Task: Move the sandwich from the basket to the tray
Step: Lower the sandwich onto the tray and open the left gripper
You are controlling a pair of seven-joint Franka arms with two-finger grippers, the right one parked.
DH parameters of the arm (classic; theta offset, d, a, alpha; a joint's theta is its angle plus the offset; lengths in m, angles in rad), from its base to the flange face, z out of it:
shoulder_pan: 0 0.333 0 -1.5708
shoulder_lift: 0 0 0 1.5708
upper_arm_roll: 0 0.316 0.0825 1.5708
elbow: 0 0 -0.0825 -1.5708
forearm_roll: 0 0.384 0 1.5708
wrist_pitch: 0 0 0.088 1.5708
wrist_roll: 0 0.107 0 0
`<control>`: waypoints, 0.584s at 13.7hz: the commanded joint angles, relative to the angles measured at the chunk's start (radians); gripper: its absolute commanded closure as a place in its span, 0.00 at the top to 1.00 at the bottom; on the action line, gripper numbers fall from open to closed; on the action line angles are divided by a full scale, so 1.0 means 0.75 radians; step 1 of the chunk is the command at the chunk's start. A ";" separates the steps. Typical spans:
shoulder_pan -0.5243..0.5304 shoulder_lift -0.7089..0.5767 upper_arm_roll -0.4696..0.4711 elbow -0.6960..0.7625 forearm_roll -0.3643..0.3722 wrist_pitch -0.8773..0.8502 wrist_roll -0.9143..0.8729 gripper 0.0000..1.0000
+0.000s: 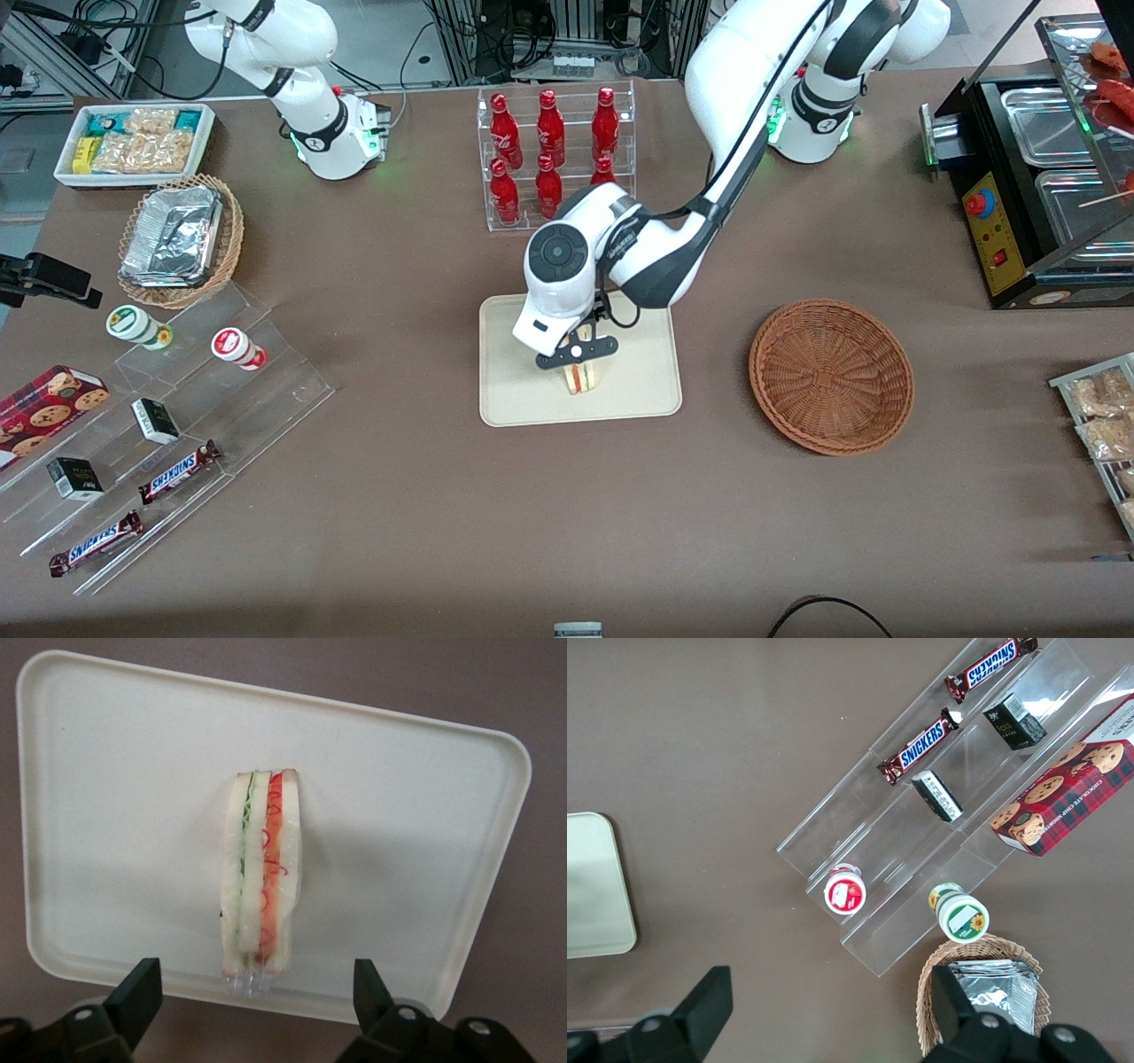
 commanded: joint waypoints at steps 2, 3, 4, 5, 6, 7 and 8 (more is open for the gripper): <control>0.036 -0.154 0.019 -0.022 -0.020 -0.103 0.036 1.00; 0.073 -0.174 0.017 -0.022 -0.016 -0.112 0.109 1.00; 0.083 -0.197 0.019 -0.024 -0.010 -0.142 0.211 1.00; 0.098 -0.205 0.029 -0.026 -0.002 -0.179 0.344 1.00; 0.146 -0.223 0.043 -0.036 -0.006 -0.222 0.440 1.00; 0.181 -0.236 0.045 -0.040 -0.004 -0.279 0.437 1.00; 0.218 -0.256 0.049 -0.042 0.001 -0.344 0.431 1.00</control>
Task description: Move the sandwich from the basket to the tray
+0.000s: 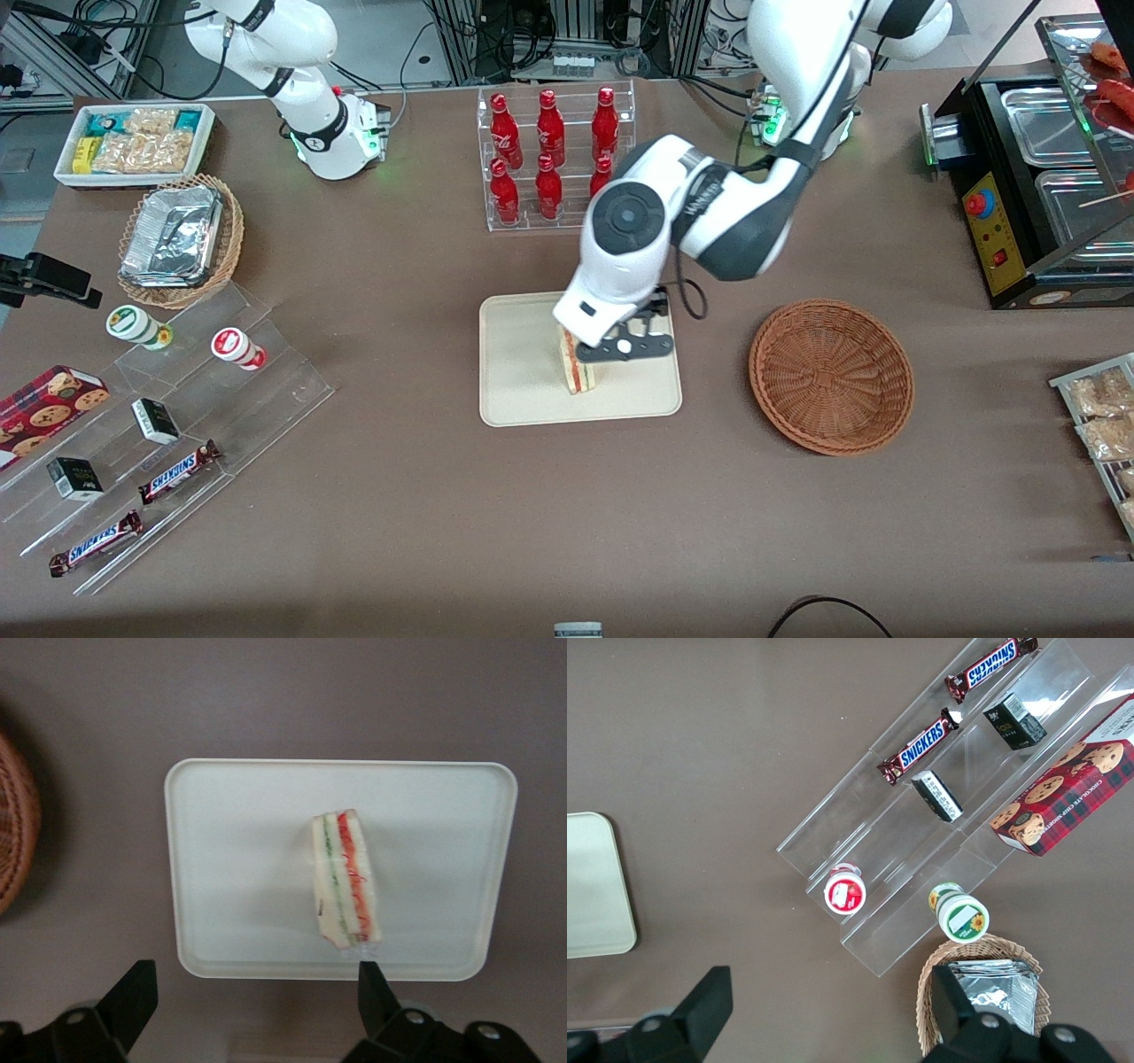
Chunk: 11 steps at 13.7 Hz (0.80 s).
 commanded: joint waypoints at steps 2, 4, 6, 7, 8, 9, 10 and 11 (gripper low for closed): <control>0.162 -0.115 0.005 -0.091 -0.004 -0.161 0.092 1.00; 0.242 -0.198 0.008 -0.175 0.000 -0.171 0.274 1.00; 0.319 -0.299 0.008 -0.295 0.002 -0.169 0.378 1.00; 0.366 -0.350 0.008 -0.341 0.002 -0.169 0.462 1.00; 0.401 -0.399 0.008 -0.375 0.000 -0.173 0.542 1.00; 0.440 -0.440 0.008 -0.402 0.000 -0.190 0.597 1.00; 0.471 -0.473 0.008 -0.412 0.000 -0.212 0.640 1.00; 0.487 -0.493 0.008 -0.413 0.000 -0.239 0.679 1.00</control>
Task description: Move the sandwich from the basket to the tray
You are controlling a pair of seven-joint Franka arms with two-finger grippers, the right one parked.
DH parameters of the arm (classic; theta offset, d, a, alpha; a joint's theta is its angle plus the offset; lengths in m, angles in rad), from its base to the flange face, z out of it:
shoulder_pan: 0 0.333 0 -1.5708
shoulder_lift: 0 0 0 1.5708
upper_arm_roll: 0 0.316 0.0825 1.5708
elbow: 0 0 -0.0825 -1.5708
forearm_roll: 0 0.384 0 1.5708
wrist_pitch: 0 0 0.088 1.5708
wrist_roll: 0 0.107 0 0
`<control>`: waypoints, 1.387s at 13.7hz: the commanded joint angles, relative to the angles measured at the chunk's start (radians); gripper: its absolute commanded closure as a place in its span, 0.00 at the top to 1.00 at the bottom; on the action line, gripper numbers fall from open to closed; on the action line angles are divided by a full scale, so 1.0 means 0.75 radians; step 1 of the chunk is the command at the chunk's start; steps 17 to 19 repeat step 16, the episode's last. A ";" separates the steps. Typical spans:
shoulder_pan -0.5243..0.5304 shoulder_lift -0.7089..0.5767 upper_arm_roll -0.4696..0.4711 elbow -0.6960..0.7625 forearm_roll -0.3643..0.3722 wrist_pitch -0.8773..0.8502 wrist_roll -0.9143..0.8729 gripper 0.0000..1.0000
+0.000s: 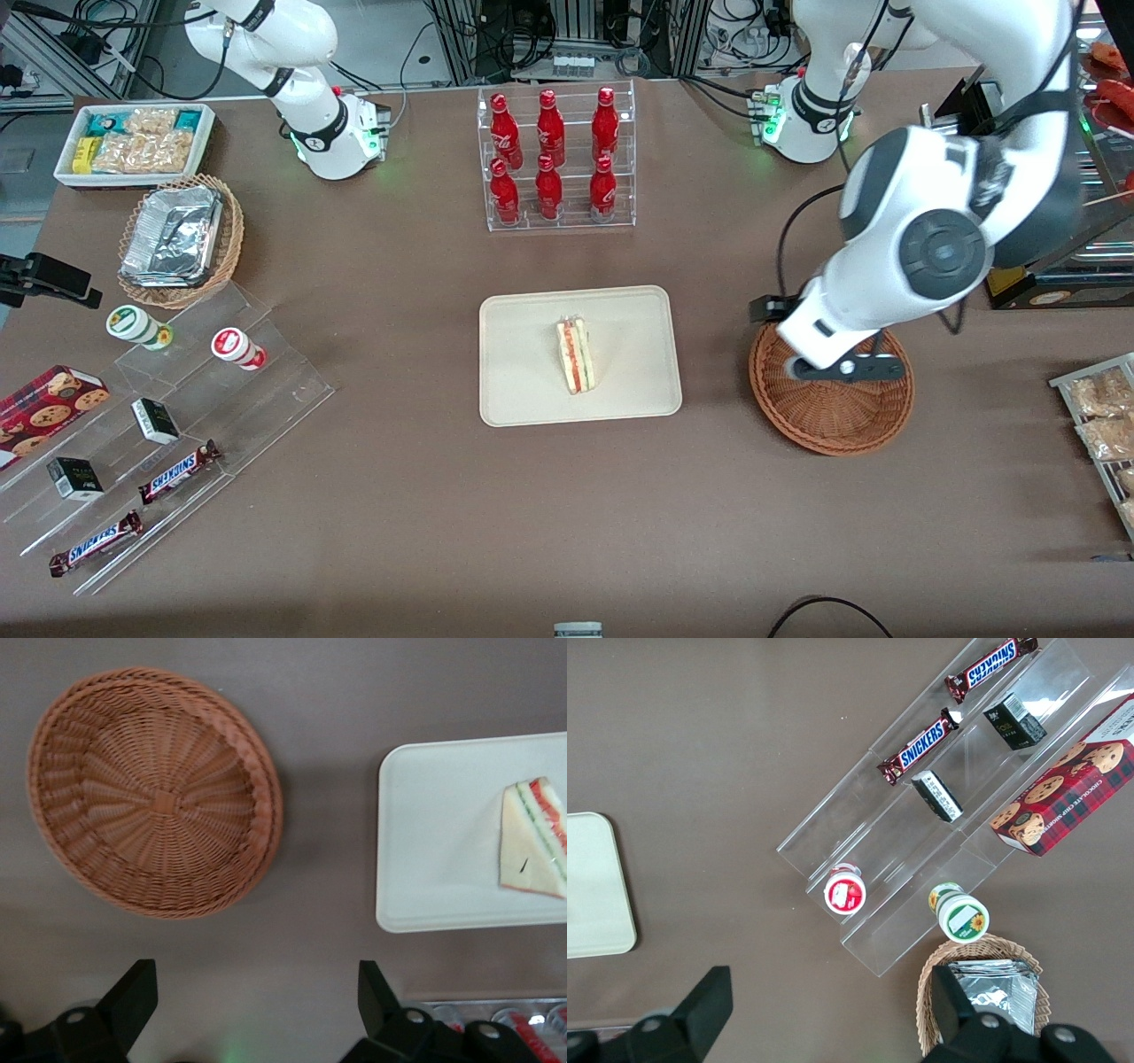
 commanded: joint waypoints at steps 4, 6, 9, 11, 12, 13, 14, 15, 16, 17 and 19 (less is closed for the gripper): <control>0.166 -0.229 -0.013 -0.080 0.001 -0.128 0.257 1.00; 0.246 -0.276 -0.019 -0.084 0.026 -0.147 0.363 1.00; 0.384 -0.327 -0.076 -0.074 0.030 -0.196 0.466 1.00; 0.452 -0.352 -0.132 -0.070 0.077 -0.232 0.491 1.00; 0.473 -0.368 -0.166 -0.070 0.103 -0.235 0.491 1.00; 0.501 -0.378 -0.185 -0.070 0.106 -0.235 0.493 1.00; 0.503 -0.377 -0.179 -0.068 0.104 -0.235 0.493 1.00; 0.501 -0.375 -0.171 -0.064 0.104 -0.233 0.505 1.00; 0.499 -0.372 -0.169 -0.064 0.102 -0.227 0.507 1.00; 0.499 -0.372 -0.169 -0.064 0.102 -0.227 0.507 1.00; 0.499 -0.372 -0.169 -0.064 0.102 -0.227 0.507 1.00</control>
